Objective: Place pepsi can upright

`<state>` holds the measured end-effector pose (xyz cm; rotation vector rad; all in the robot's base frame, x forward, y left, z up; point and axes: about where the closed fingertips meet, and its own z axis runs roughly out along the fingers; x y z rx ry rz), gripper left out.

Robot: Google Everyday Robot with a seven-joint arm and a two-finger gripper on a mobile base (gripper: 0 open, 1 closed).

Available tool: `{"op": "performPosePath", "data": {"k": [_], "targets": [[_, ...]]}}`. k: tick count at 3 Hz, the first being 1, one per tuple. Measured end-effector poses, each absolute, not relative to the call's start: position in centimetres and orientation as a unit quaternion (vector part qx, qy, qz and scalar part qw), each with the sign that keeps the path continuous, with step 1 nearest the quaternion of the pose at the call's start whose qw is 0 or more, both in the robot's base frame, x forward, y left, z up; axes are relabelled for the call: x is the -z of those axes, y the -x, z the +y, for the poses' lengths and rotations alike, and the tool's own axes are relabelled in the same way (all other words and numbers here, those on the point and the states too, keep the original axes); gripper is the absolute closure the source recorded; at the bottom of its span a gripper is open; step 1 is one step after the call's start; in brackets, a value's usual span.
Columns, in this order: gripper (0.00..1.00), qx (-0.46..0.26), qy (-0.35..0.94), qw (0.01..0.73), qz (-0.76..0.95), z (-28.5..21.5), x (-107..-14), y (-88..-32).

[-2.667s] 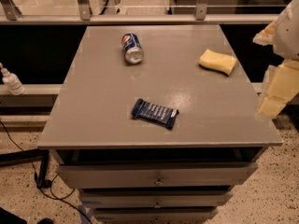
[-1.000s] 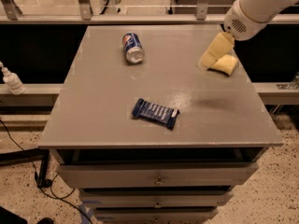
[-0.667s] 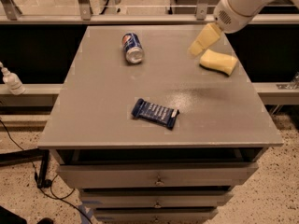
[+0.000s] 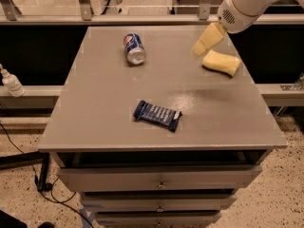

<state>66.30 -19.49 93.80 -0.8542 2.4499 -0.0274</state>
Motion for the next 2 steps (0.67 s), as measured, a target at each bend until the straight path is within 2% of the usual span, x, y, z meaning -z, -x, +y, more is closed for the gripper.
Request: {"op": "performPosePath", "data": {"k": [2], "targets": [[0.0,-0.007,0.278,0.282,0.918,-17.5,-93.8,-69.4]]}}
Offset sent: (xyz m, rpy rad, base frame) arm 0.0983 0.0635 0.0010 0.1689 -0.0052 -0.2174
